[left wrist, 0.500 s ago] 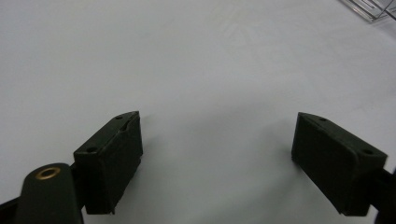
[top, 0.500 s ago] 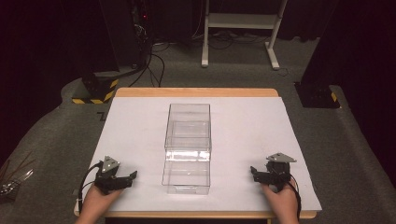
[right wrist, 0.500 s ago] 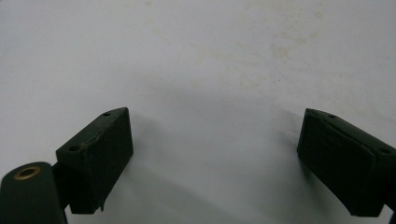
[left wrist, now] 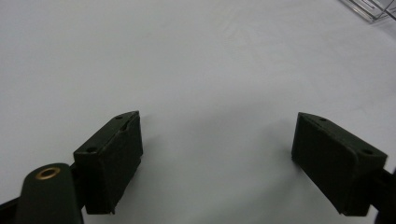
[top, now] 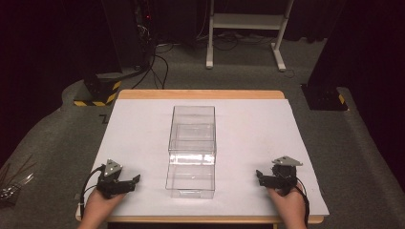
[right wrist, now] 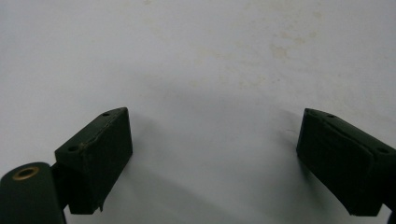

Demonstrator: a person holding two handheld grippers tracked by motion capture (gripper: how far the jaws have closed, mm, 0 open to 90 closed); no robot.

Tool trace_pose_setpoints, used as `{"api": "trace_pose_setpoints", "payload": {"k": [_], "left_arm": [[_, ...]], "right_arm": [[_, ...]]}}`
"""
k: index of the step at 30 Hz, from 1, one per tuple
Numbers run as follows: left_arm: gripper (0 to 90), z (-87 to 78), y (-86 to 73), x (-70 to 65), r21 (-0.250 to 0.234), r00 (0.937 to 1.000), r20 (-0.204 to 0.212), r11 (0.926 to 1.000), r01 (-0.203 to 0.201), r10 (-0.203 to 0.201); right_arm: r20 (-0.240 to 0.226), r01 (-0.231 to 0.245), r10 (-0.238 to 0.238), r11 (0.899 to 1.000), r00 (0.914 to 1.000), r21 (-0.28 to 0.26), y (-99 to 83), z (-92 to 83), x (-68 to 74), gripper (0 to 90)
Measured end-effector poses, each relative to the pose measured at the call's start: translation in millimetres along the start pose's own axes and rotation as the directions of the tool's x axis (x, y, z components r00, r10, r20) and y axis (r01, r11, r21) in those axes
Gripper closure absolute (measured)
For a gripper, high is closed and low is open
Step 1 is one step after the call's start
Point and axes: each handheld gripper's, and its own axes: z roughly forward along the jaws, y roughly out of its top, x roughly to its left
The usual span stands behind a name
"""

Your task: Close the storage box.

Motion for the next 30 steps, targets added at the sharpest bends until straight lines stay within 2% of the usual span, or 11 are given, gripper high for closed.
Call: {"api": "trace_pose_setpoints", "payload": {"k": [8,15,20,26,30], "left_arm": [[17.0,-0.4,-0.1,-1.5,0.0,1.0,-0.007,1.0,0.003,-0.003],[15.7,-1.3,0.7,1.0,0.0,0.9999,0.016,1.0,0.005,-0.005],[15.2,-3.8,1.0,-0.2,-0.018,0.9998,0.019,0.9998,0.004,-0.004],[14.9,-8.6,3.7,-4.2,-0.035,0.9996,0.02,0.9992,-0.018,0.019],[14.9,-12.5,6.8,-8.9,-0.057,0.9989,0.037,0.998,-0.027,0.029]], "right_arm": [[-0.007,-0.003,0.003,1.0,1.0,-0.004,-0.7,0.1,-0.3,10.3],[-0.007,-0.003,0.003,1.0,1.0,-0.003,-0.7,0.2,-0.4,10.3],[-0.007,-0.003,0.003,1.0,1.0,-0.004,-0.7,0.2,-0.4,10.3],[-0.008,-0.004,0.004,1.0,1.0,-0.004,-0.7,0.2,-0.4,10.3],[-0.008,-0.004,0.004,1.0,1.0,-0.004,-0.7,0.2,-0.5,10.3]]}}
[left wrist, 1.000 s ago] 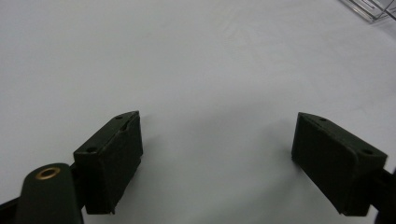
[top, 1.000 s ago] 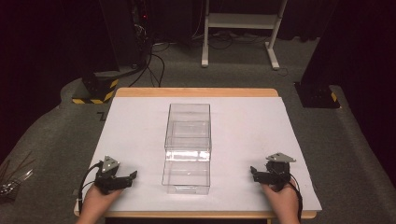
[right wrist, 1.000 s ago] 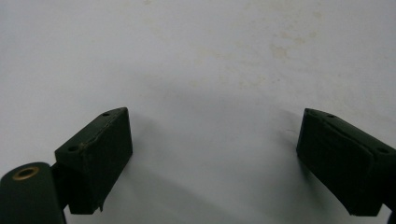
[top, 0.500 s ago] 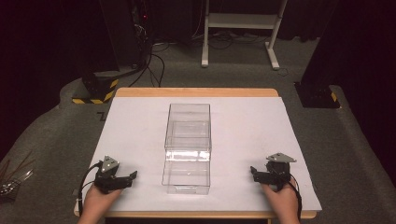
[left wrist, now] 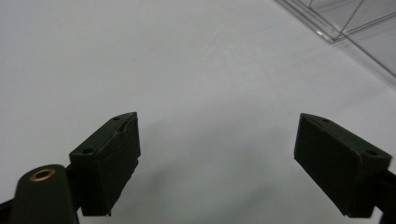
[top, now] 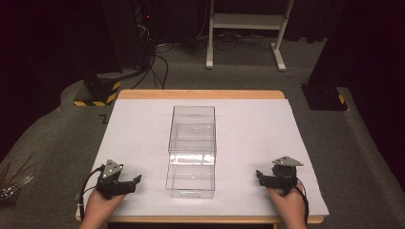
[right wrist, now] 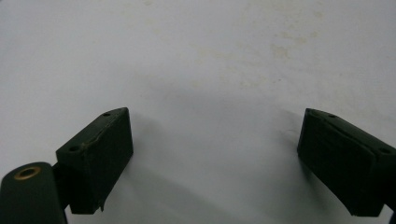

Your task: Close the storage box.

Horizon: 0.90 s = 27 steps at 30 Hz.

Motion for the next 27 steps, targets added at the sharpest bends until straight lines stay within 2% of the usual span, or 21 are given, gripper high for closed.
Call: {"api": "trace_pose_setpoints", "payload": {"k": [1,6,7,16,27], "left_arm": [[14.9,-1.6,2.0,-3.6,-0.008,0.9999,0.006,0.9999,-0.012,0.013],[14.9,-4.4,5.4,-10.8,-0.024,0.9995,0.024,0.9995,-0.019,0.019],[14.9,-6.3,7.9,-14.3,-0.038,0.999,0.033,0.9988,-0.03,0.031],[15.0,-13.1,15.4,-25.2,-0.078,0.997,0.072,0.9966,-0.023,0.029],[15.0,-24.1,23.6,-39.9,-0.128,0.9915,0.119,0.9911,-0.037,0.052]], "right_arm": [[-0.001,-0.001,0.001,1.0,1.0,0.0,0.0,0.0,0.0,10.3],[-0.001,-0.002,0.002,1.0,1.0,-0.003,-0.1,0.1,0.0,10.3],[-0.001,-0.002,0.002,1.0,1.0,-0.003,-0.1,0.1,-0.1,10.4],[0.0,0.0,0.0,1.0,1.0,-0.003,-0.2,0.0,0.0,10.4],[0.001,0.001,-0.001,1.0,1.0,-0.003,-0.2,0.0,0.1,10.5]]}}
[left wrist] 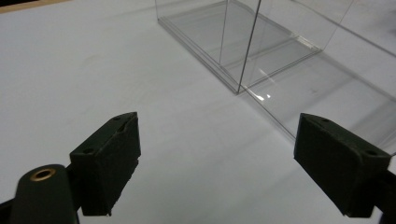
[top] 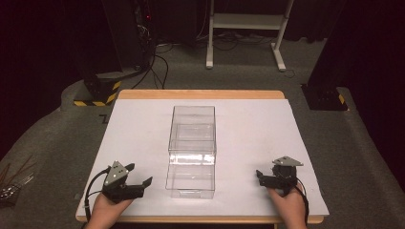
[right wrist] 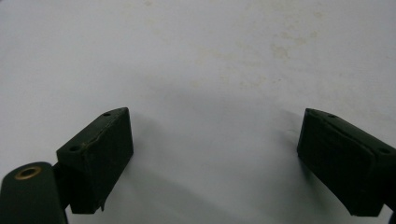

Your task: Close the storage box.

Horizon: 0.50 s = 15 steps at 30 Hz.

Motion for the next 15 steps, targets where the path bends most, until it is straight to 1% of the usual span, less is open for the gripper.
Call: {"api": "trace_pose_setpoints", "payload": {"k": [10,15], "left_arm": [[15.1,-6.7,6.2,-9.9,-0.035,0.9995,0.029,0.9993,-0.014,0.015],[15.2,-10.2,8.2,-12.4,-0.057,0.9992,0.04,0.9984,-0.004,0.006]], "right_arm": [[-0.001,0.0,0.0,1.0,1.0,0.001,0.0,-0.1,0.0,10.5],[-0.001,0.001,-0.001,1.0,1.0,0.001,0.0,-0.1,-0.1,10.5]]}}
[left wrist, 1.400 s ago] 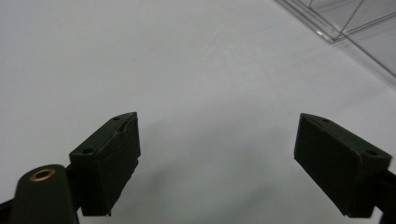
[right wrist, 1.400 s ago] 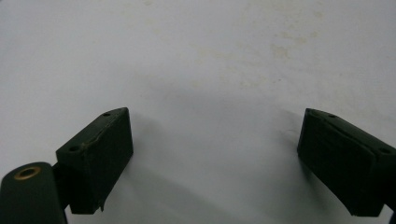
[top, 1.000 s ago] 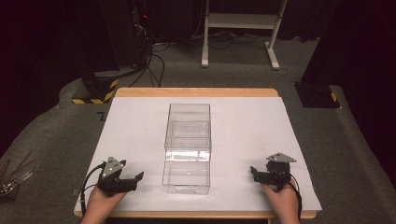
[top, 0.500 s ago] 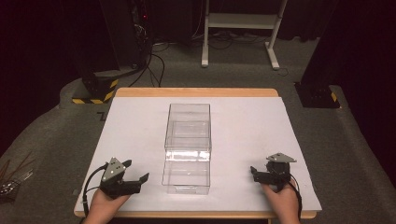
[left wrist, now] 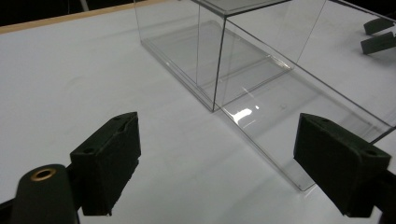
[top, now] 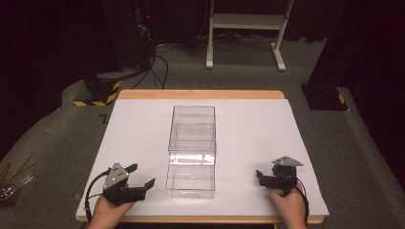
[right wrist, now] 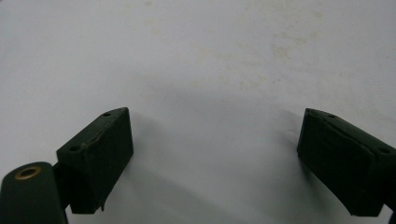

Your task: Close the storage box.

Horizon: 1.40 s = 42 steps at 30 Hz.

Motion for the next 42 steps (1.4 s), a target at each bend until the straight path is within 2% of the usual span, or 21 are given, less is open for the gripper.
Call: {"api": "trace_pose_setpoints", "payload": {"k": [11,18,24,31,36,42], "left_arm": [[15.3,-5.5,3.2,-5.3,-0.046,0.9994,0.029,0.9987,0.021,-0.02],[15.3,-8.0,6.2,-14.3,-0.063,0.9987,0.051,0.998,0.009,-0.005],[15.3,-7.3,6.7,-22.9,-0.076,0.9959,0.091,0.9971,0.002,0.005],[15.1,-1.6,5.3,-35.0,-0.061,0.9911,0.13,0.9979,-0.02,0.028],[15.1,1.6,4.1,-39.5,-0.054,0.9893,0.142,0.9982,-0.025,0.032],[15.1,9.7,-0.4,-44.5,-0.019,0.9849,0.171,0.9995,-0.027,0.029]], "right_arm": [[0.0,0.001,-0.001,1.0,1.0,0.0,0.0,0.0,0.1,10.5],[0.001,0.0,0.0,1.0,1.0,-0.002,-0.1,0.1,0.1,10.6],[0.001,0.0,0.0,1.0,1.0,-0.002,-0.1,0.1,0.1,10.6],[0.001,0.0,0.0,1.0,1.0,-0.002,-0.1,0.1,0.1,10.6],[0.001,0.0,0.0,1.0,1.0,-0.002,-0.1,0.1,0.1,10.6],[0.001,0.0,0.0,1.0,1.0,-0.002,-0.1,0.1,0.1,10.6]]}}
